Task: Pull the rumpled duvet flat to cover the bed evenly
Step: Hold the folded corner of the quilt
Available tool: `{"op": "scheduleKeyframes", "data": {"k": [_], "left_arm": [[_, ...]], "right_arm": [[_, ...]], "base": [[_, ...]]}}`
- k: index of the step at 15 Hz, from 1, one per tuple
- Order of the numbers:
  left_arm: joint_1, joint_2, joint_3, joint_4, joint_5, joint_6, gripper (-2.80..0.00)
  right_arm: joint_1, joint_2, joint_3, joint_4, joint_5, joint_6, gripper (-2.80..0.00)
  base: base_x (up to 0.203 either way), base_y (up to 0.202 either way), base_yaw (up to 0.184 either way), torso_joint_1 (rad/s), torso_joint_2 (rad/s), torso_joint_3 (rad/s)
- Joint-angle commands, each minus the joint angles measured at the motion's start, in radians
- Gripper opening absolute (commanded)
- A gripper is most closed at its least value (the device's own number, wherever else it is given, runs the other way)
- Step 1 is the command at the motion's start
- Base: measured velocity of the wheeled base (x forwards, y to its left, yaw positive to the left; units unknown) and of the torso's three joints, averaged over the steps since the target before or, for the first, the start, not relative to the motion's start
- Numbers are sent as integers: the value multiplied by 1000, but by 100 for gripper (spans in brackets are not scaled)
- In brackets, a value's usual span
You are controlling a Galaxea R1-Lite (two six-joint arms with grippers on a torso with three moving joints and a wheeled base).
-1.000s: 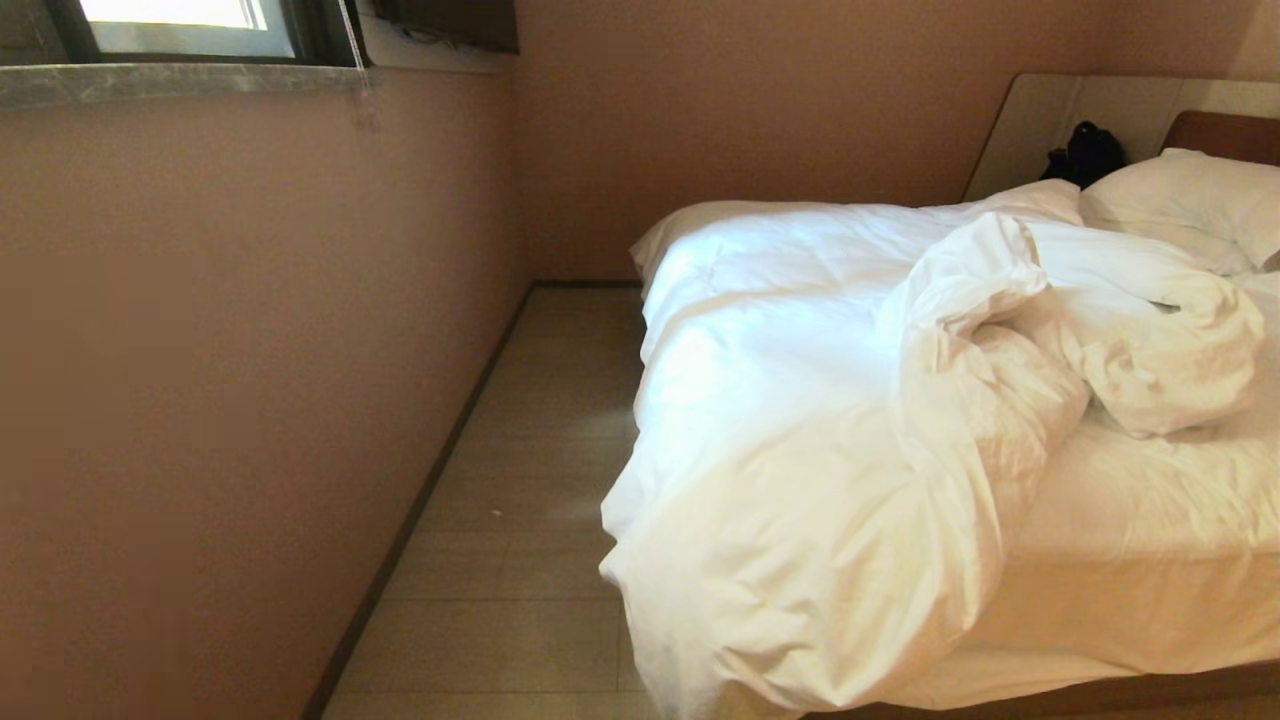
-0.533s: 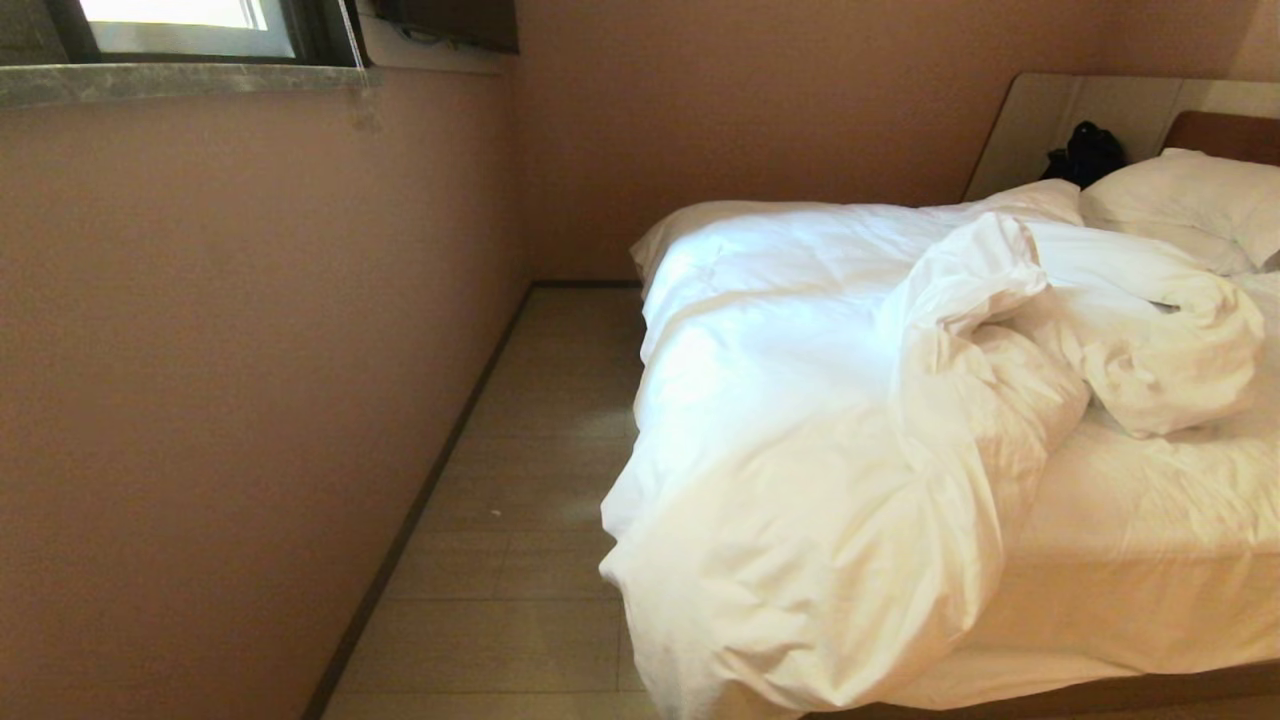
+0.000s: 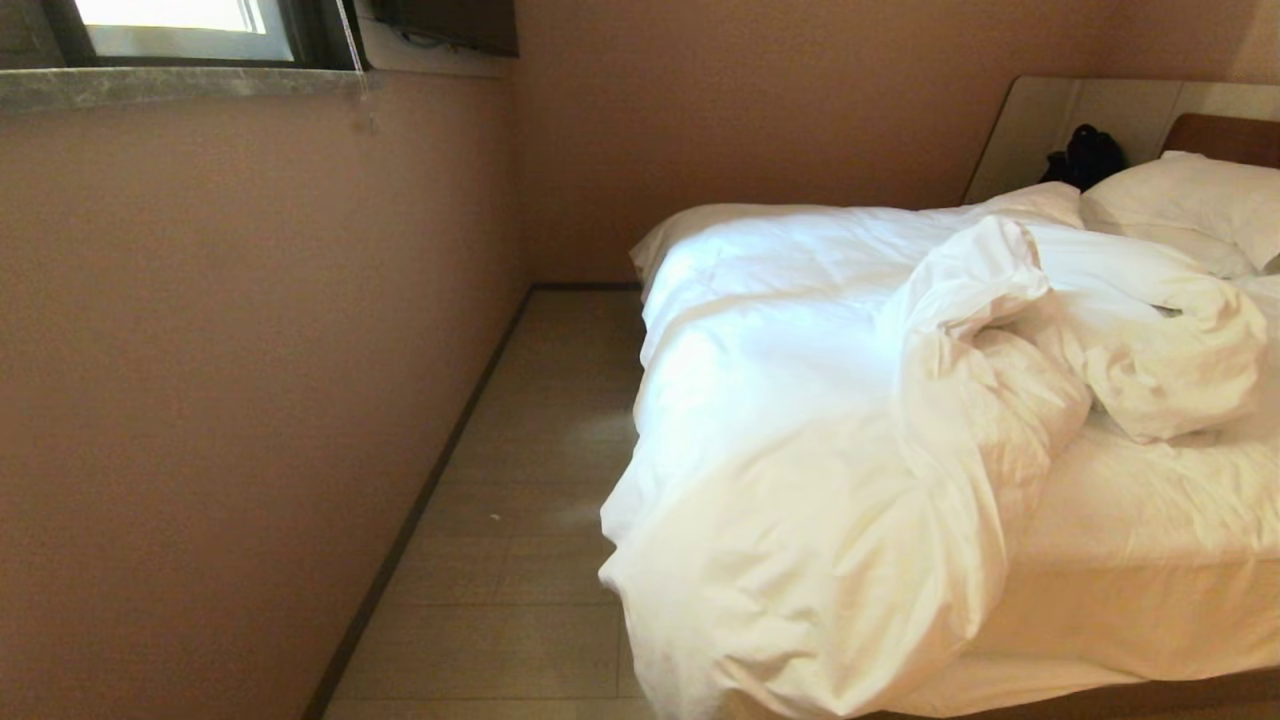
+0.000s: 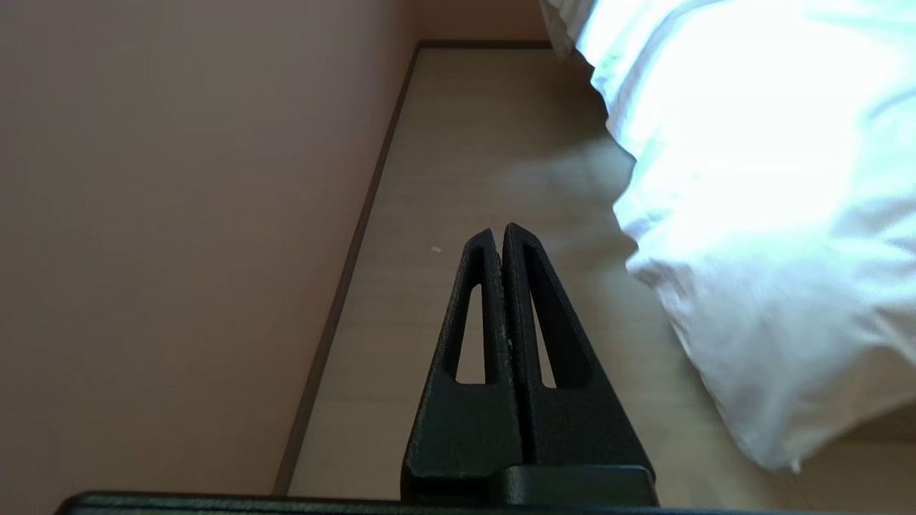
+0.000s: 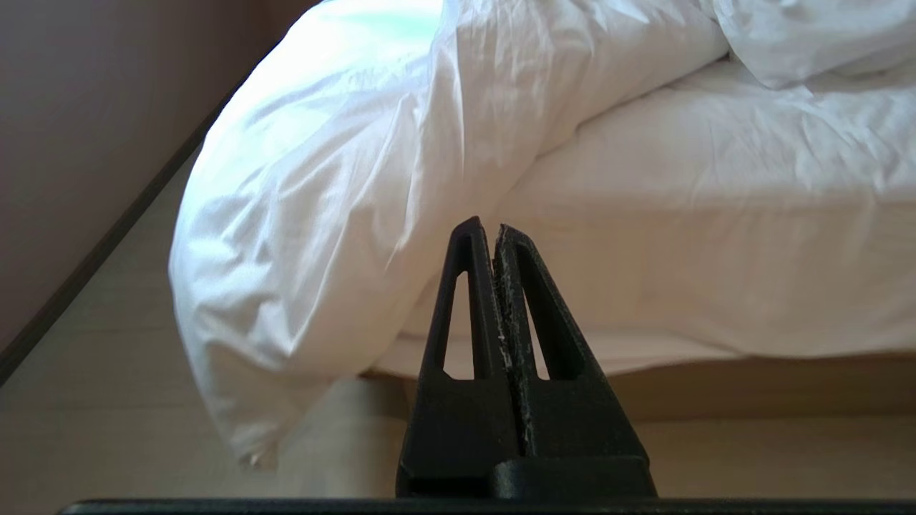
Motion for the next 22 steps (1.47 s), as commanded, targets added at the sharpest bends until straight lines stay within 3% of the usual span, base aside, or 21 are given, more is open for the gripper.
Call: {"op": "scheduleKeyframes", "data": {"k": [1,9,22], "left_arm": [[0,2,0,0,0,0,-280],[0,2,0,3,0,1,-280],[0,3,0,6,0,17,-280]], "right_arm": [[0,1,0,0,0,0,-280],[0,1,0,0,0,0,-280],[0,1,0,0,0,2,-280]], "base": [[181,0,-3,0,-4,2],[181,0,0,5,3,2],[0,0,0,0,0,0]]}}
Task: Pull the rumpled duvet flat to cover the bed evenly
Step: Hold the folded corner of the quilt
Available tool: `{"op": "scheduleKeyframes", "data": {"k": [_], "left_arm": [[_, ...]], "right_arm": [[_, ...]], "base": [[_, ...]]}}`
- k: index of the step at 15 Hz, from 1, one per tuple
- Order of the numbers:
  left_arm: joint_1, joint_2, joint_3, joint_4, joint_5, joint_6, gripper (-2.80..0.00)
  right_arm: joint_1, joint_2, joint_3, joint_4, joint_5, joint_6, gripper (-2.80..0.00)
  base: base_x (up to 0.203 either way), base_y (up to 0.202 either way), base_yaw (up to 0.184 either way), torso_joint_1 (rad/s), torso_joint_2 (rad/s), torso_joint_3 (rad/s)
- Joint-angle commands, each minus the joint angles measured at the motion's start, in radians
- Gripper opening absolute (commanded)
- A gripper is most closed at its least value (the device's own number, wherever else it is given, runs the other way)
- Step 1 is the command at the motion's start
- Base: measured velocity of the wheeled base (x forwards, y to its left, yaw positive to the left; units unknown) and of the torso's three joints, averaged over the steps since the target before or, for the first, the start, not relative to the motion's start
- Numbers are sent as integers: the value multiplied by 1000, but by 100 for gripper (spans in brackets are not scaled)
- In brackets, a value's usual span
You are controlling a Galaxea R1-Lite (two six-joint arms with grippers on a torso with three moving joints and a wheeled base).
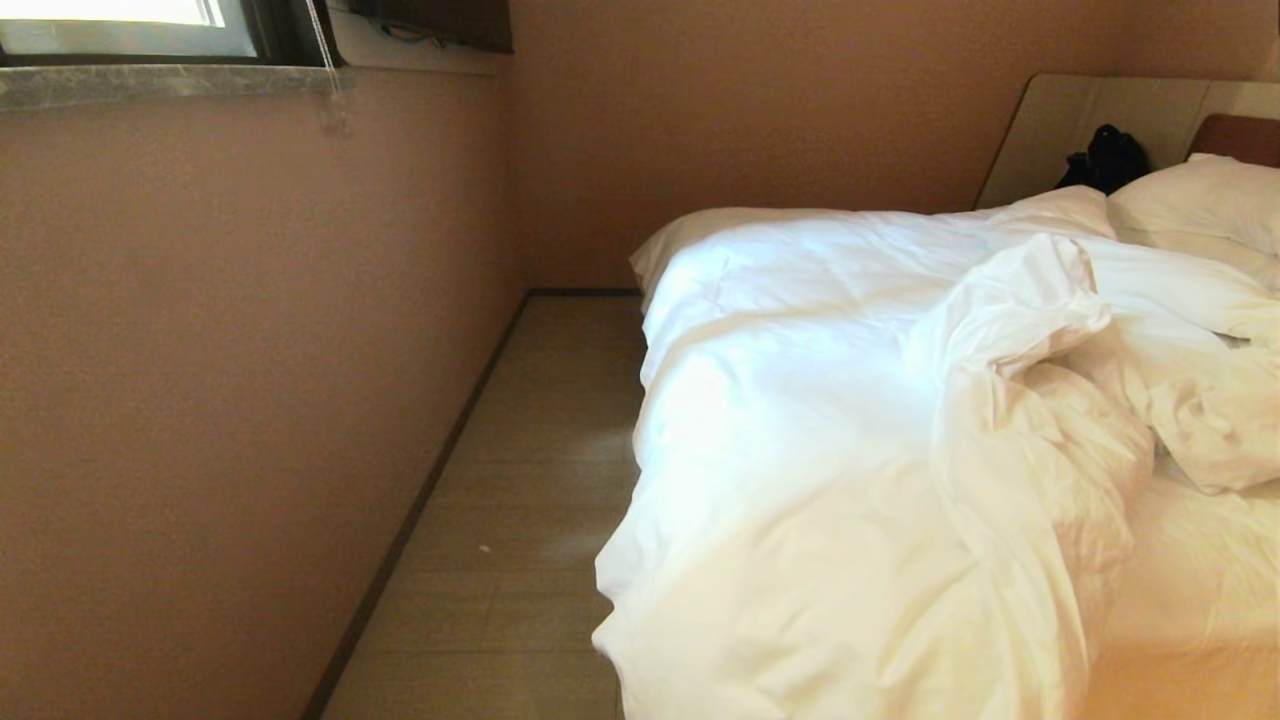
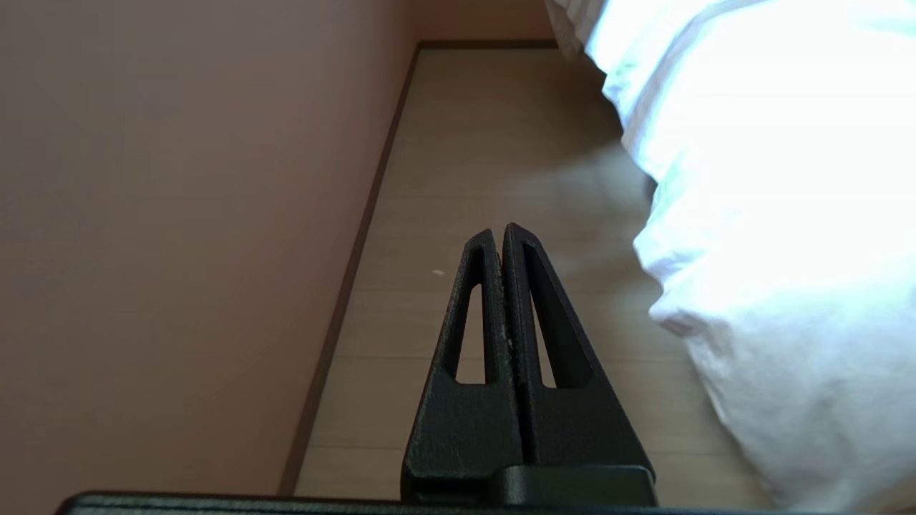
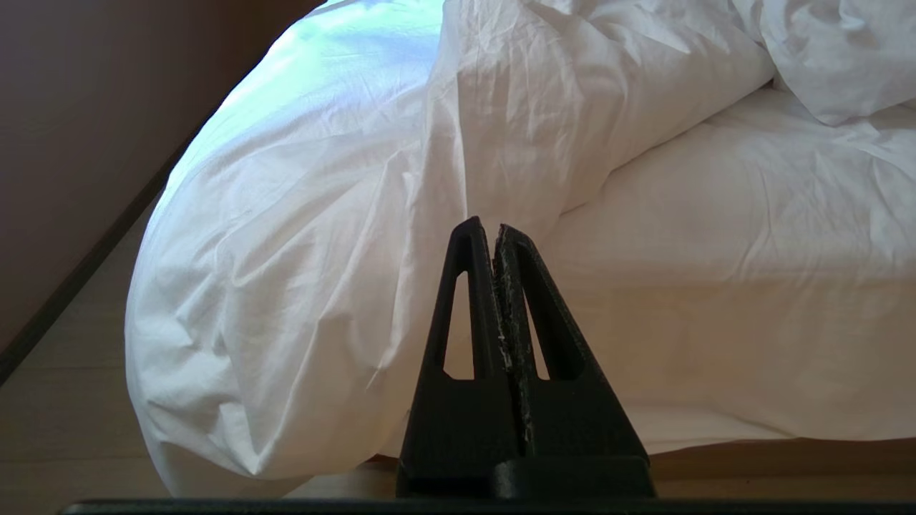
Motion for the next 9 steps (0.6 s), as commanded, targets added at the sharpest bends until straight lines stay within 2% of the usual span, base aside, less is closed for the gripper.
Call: {"op": "scheduleKeyframes", "data": {"k": [1,4,9], "left_arm": [[0,1,0,-1,0,6,-280],[0,1,0,-3,0,9,-280],[0,1,0,-3,0,9,-280]], "right_arm": [[0,1,0,0,0,0,-280],[0,1,0,0,0,0,-280],[0,1,0,0,0,0,-280]], "base": [[0,0,0,0,0,0],[-1,-52,-3,4,1,4],[0,-189,0,4,2,2]]}}
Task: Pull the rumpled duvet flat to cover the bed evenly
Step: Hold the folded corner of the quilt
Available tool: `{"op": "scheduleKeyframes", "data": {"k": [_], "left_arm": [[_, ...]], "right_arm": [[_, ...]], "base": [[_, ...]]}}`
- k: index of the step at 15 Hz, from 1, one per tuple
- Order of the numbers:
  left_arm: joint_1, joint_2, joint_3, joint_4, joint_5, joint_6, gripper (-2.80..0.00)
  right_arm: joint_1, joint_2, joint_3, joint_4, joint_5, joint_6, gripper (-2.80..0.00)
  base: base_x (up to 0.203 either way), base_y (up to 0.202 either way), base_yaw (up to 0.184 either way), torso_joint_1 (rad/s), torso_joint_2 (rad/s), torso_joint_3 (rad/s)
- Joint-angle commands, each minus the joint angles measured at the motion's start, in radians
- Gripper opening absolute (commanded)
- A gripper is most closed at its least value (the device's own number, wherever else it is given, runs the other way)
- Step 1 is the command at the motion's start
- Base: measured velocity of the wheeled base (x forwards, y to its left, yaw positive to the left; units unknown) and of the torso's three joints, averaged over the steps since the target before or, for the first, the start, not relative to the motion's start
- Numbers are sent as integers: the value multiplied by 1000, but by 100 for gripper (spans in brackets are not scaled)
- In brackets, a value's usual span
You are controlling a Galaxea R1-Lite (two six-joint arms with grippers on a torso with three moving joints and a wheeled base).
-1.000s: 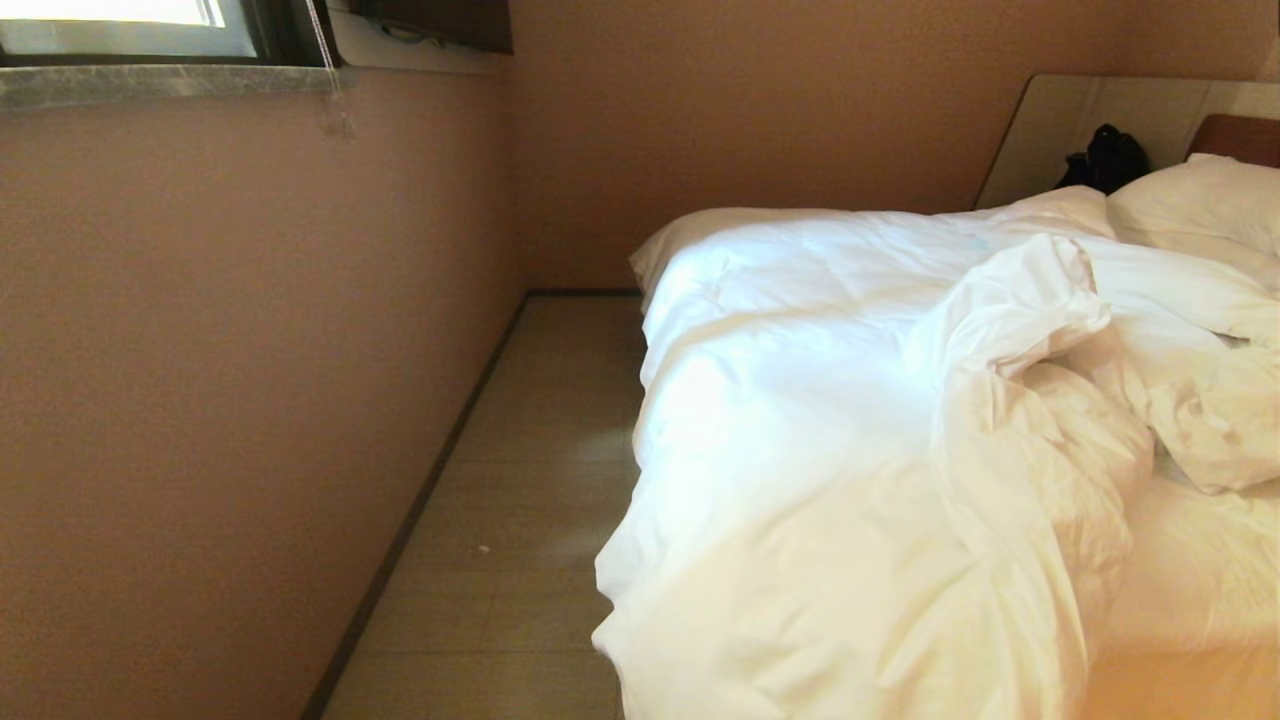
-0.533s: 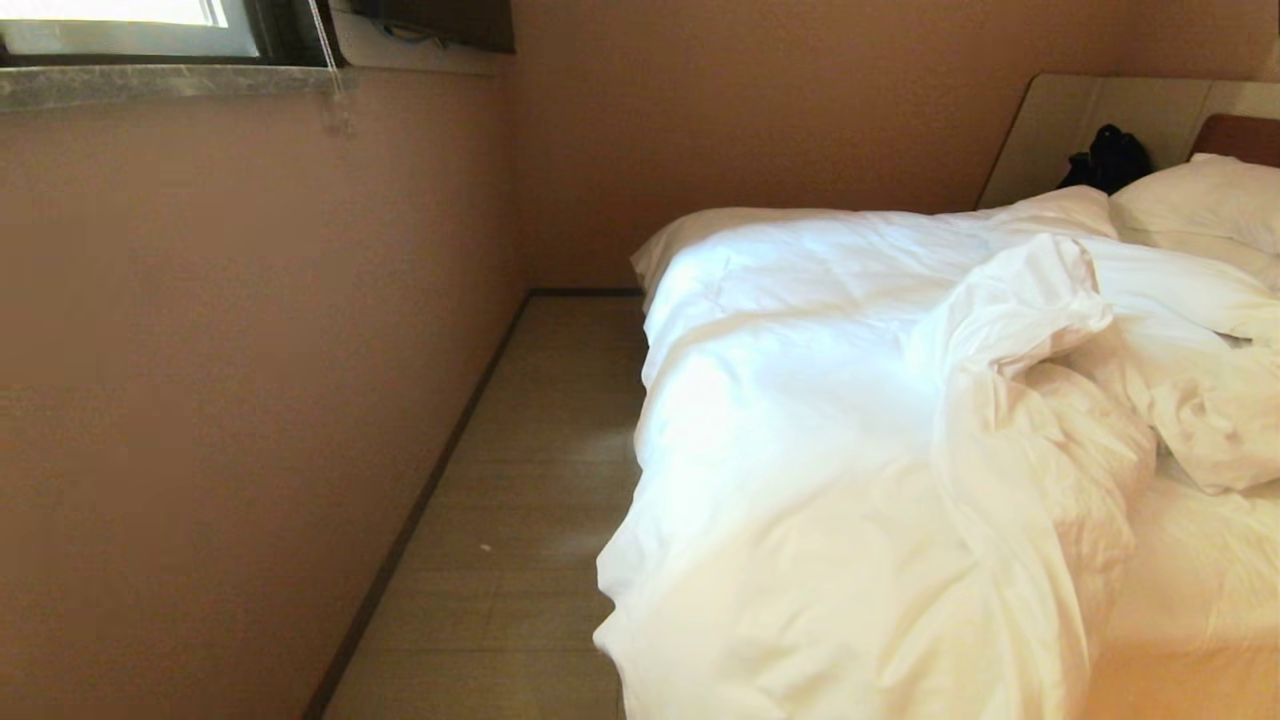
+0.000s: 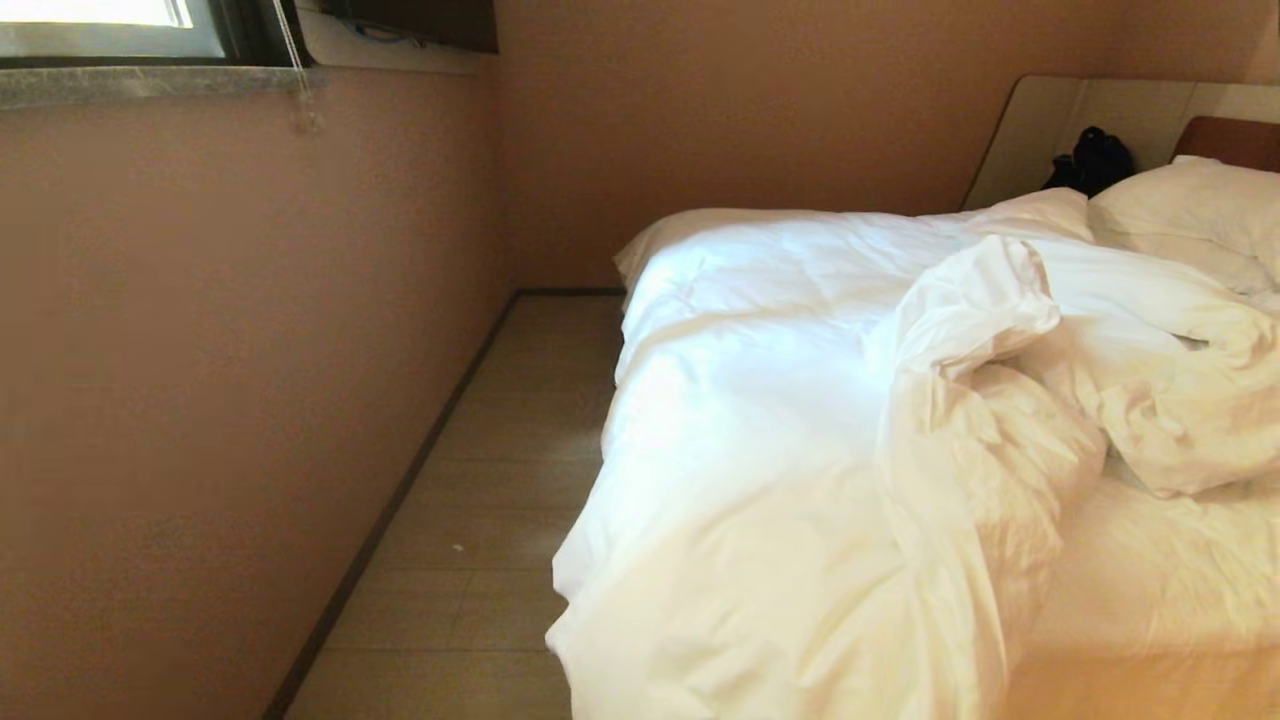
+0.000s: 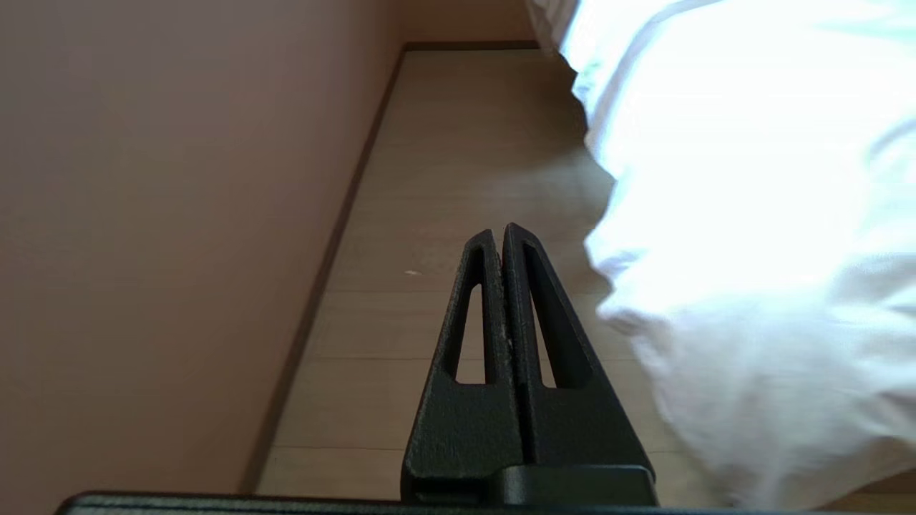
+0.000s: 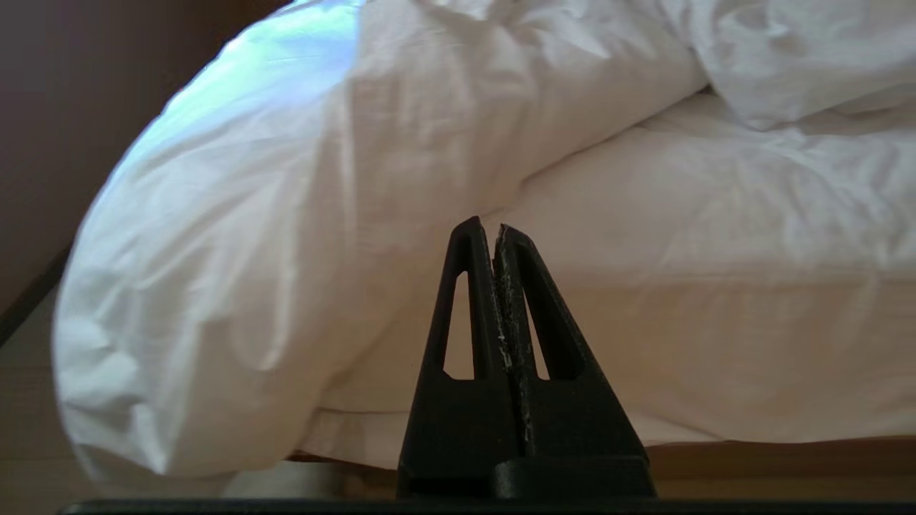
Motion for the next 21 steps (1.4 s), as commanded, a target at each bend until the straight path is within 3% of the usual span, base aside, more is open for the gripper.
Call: {"op": "scheduleKeyframes", "data": {"k": [1,21], "left_arm": [[0,1,0,0,0,0,-280],[0,0,0,0,0,-1,-280]], "right_arm": [[0,1,0,-1,0,0,-280],[0,1,0,-1,0,0,-280]], "base": [[0,-191,1,-1,4,4],[0,-192,0,3,2,2]]}}
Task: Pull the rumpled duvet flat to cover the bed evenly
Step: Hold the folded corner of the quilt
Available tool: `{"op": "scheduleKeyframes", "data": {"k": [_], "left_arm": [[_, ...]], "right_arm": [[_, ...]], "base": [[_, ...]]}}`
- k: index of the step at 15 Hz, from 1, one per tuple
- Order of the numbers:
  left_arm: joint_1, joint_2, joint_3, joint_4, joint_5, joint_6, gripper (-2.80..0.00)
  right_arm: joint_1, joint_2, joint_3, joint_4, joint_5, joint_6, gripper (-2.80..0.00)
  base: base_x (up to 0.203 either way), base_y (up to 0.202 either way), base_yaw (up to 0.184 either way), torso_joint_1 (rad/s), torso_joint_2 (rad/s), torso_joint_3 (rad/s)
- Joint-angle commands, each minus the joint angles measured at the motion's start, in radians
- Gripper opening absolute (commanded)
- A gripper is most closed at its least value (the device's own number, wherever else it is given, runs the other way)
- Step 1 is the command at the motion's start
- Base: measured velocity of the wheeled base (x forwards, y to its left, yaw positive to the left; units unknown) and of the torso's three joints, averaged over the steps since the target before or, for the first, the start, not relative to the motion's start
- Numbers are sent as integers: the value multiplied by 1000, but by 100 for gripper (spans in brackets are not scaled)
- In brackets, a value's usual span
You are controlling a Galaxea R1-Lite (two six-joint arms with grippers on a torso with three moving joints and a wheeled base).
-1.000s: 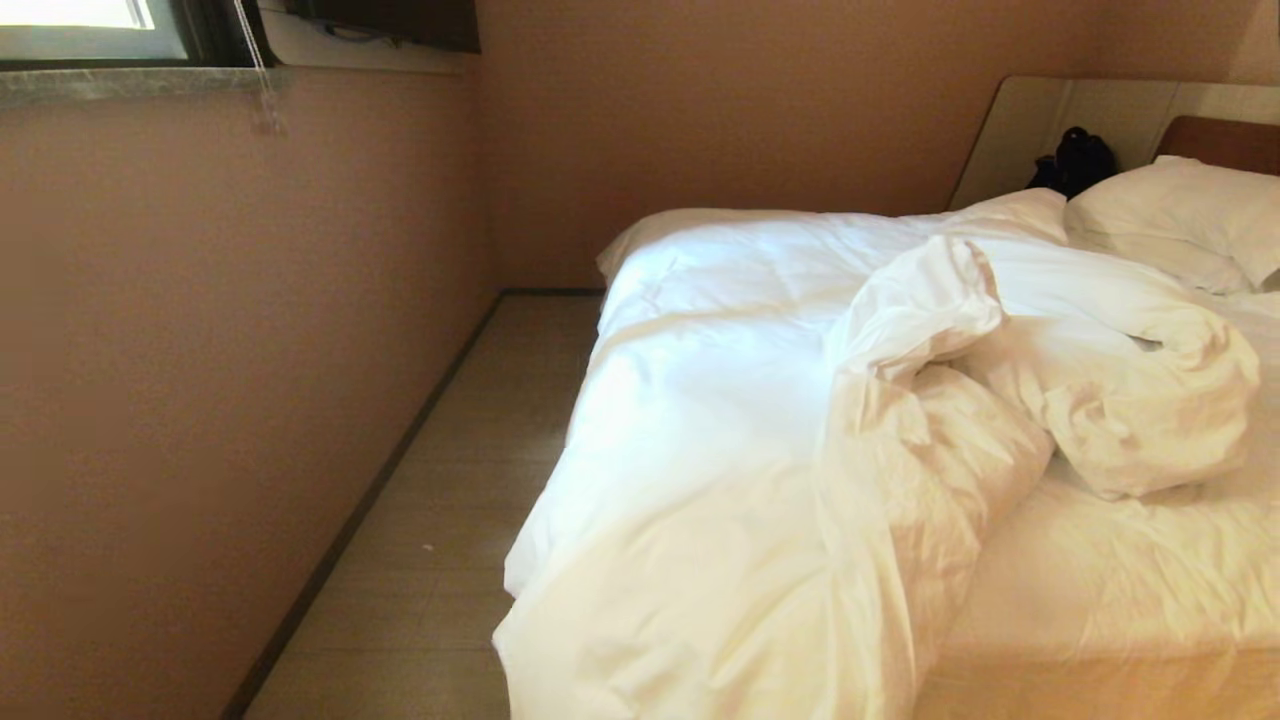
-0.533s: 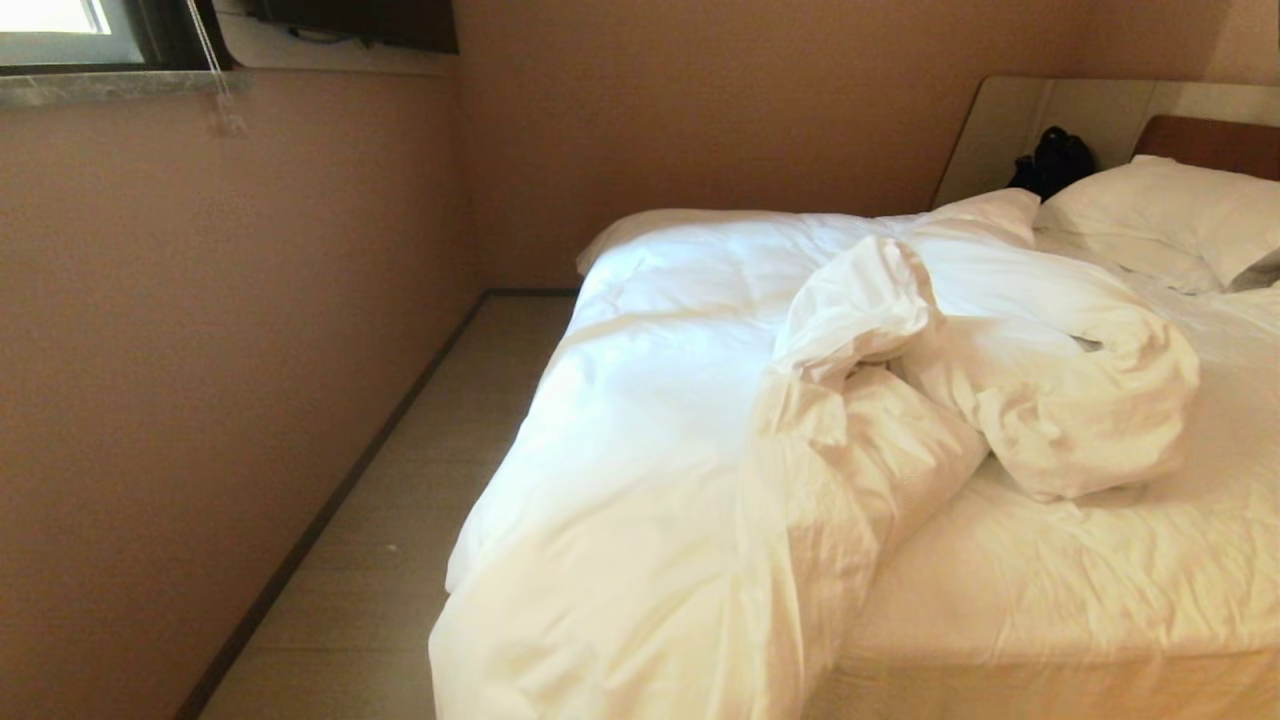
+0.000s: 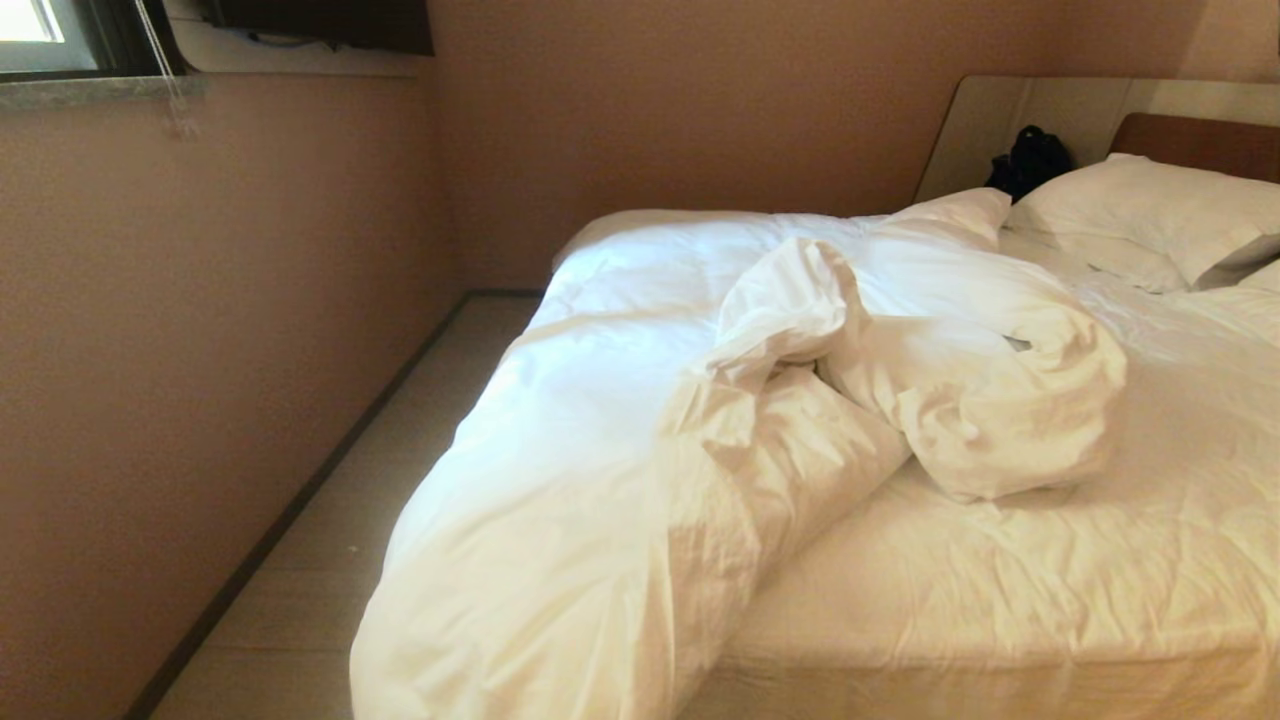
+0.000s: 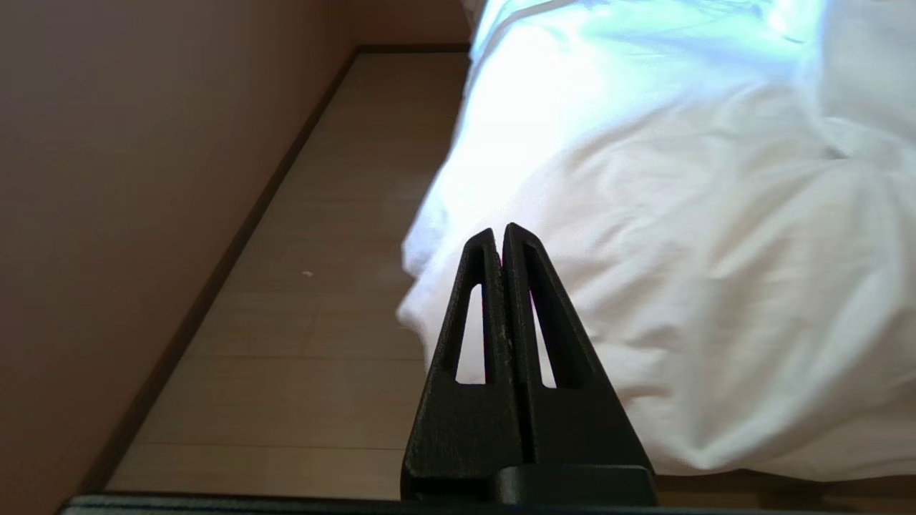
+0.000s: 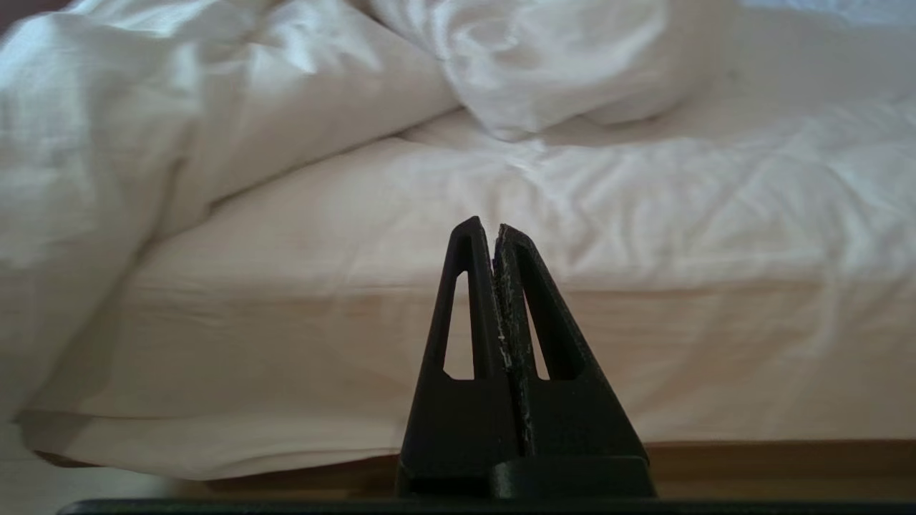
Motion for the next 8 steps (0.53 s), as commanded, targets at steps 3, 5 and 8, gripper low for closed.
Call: {"op": "scheduleKeyframes", "data": {"k": [3,5,8], "left_arm": [[0,1,0,0,0,0,-280],[0,1,0,0,0,0,-280],[0,1,0,0,0,1,-280]], "right_arm": [[0,1,0,-1,0,0,-280],[0,1,0,-1,0,-1,-280],[0,1,0,-1,0,-1,-280]], "base": [[0,-193,-2,6,1,1],[0,-190,-1,1,2,1],[0,-192,2,4,3,2]]}}
